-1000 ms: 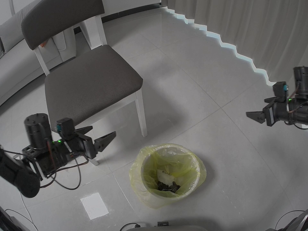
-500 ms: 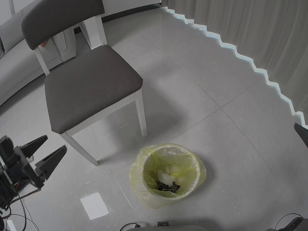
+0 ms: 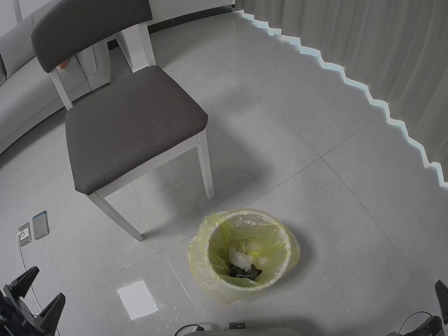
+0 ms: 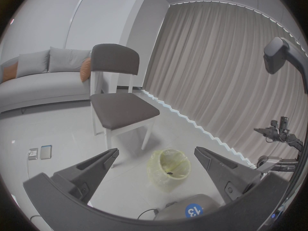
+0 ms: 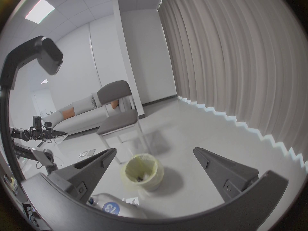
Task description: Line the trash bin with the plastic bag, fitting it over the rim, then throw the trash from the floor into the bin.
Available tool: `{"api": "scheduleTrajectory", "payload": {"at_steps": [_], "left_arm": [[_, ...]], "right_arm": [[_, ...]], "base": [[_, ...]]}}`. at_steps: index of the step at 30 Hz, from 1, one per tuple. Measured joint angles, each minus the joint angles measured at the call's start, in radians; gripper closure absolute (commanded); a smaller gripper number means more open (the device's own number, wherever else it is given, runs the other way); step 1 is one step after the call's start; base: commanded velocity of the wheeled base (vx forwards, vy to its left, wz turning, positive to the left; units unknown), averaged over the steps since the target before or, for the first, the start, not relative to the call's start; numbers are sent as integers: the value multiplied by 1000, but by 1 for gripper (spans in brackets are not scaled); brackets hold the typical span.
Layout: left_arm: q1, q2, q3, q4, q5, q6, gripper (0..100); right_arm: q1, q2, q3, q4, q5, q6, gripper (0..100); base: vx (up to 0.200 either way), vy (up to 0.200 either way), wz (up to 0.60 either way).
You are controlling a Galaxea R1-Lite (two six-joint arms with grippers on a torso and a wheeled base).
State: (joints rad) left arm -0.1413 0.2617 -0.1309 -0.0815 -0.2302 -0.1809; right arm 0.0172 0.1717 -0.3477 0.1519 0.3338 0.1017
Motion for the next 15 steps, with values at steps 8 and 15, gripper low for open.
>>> {"api": "scheduleTrajectory", "payload": {"at_steps": [8, 15], "left_arm": [[25, -136, 103, 35, 177, 11, 0], [29, -165, 112, 37, 254, 44, 0]], "right_arm": [[-13, -129, 141, -33, 26, 12, 0], [-15, -154, 293, -243, -55, -4, 0]], "base": [[0, 0, 0], [0, 0, 0]]}}
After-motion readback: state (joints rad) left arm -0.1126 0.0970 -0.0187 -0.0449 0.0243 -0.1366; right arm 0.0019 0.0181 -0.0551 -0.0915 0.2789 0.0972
